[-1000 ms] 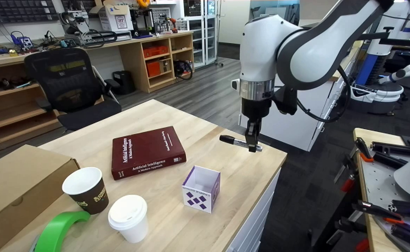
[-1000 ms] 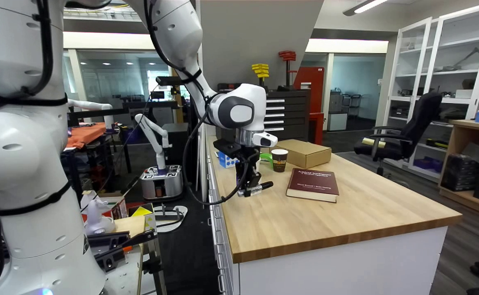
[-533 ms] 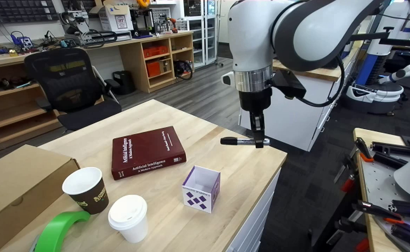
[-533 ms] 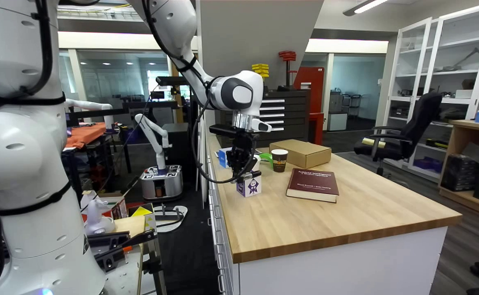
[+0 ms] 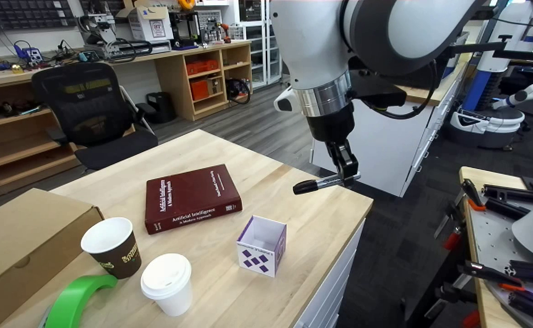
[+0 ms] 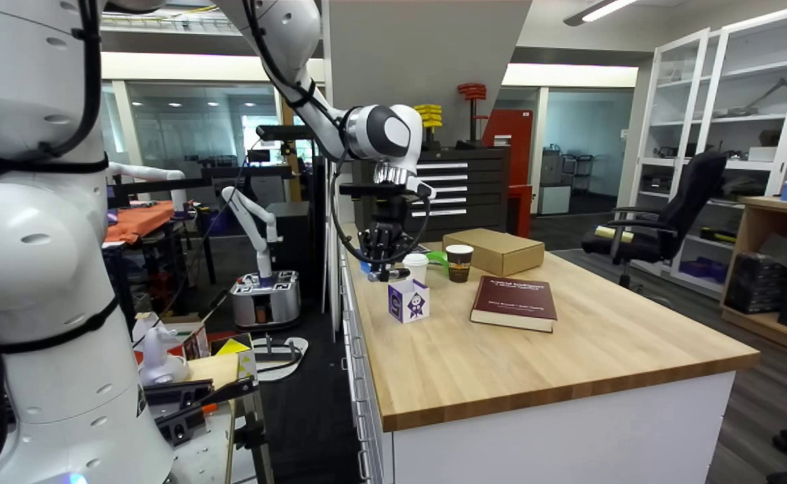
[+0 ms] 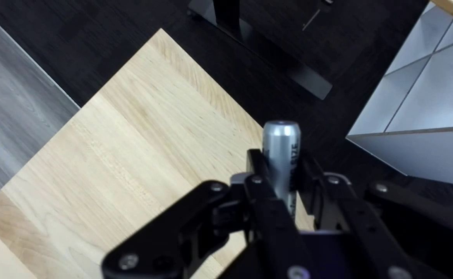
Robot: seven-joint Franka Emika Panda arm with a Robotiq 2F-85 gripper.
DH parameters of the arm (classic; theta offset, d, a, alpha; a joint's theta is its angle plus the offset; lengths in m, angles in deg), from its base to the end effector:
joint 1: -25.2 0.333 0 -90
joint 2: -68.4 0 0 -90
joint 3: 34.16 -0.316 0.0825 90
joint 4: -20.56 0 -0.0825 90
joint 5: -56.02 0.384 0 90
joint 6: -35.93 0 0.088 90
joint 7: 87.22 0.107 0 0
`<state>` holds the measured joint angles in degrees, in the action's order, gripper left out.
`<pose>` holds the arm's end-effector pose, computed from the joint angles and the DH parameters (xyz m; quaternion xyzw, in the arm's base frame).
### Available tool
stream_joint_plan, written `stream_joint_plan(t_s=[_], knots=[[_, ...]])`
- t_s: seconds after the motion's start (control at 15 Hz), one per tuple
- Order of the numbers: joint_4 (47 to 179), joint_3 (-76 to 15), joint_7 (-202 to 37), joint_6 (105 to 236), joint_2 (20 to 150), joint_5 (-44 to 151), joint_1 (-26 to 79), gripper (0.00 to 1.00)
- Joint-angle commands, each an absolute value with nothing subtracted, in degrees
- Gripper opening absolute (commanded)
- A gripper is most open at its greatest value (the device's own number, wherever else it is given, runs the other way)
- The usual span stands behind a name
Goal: Put the black marker inside the white and purple box
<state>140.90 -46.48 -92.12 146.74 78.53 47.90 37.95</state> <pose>0.4845 0.2147 0.3150 0.9410 0.2907 -0.1577 0.0710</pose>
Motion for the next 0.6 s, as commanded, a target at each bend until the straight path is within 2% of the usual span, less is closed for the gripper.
stream_joint_plan(t_s=[0.0,0.53], knots=[[134.6,-47.3,-93.1,140.2,82.1,43.8,39.9,0.06],[122.7,-47.5,-92.8,132.1,91.9,36.5,44.0,0.06]])
